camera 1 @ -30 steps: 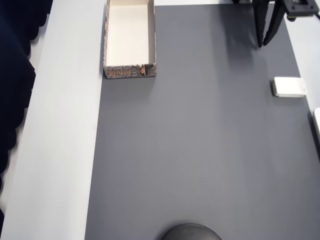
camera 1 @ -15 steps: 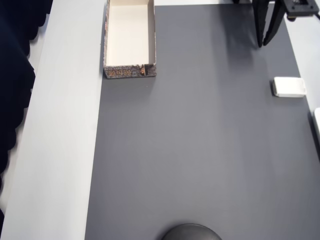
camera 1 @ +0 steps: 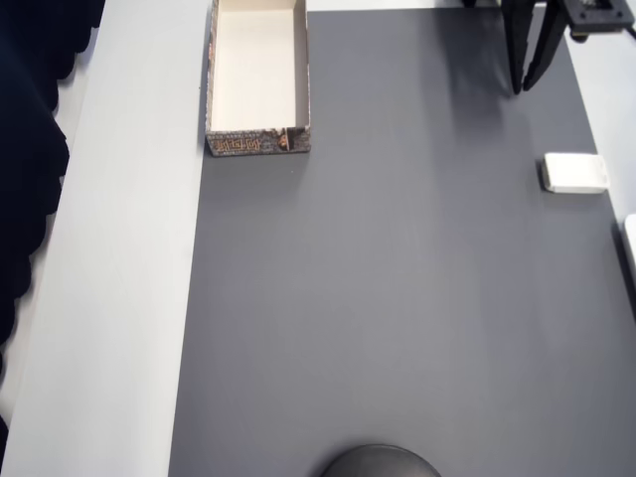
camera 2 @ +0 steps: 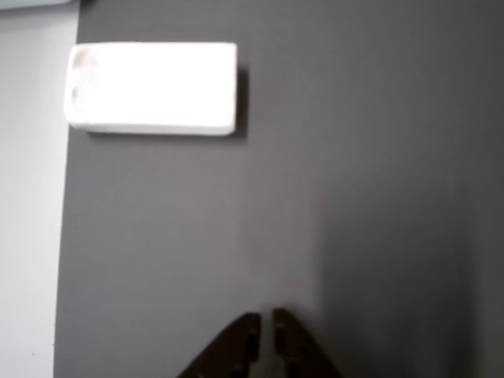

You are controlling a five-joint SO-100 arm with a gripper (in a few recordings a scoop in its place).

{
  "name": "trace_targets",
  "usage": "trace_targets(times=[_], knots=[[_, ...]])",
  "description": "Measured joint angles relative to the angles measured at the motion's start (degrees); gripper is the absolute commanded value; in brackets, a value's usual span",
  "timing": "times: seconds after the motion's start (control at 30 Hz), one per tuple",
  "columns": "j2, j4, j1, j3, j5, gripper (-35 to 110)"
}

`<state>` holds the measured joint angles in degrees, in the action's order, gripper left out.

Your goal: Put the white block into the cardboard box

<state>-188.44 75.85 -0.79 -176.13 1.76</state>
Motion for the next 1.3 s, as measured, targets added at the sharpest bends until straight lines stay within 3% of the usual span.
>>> trace_targets(times=[0.8, 1.03, 1.3], knots=[[0.00, 0.00, 0.00, 0.00, 0.00, -2], [0.44, 0.00, 1.41, 0.18, 4.31, -2], [13.10, -0.70, 5.10, 7.12, 9.14, -2]])
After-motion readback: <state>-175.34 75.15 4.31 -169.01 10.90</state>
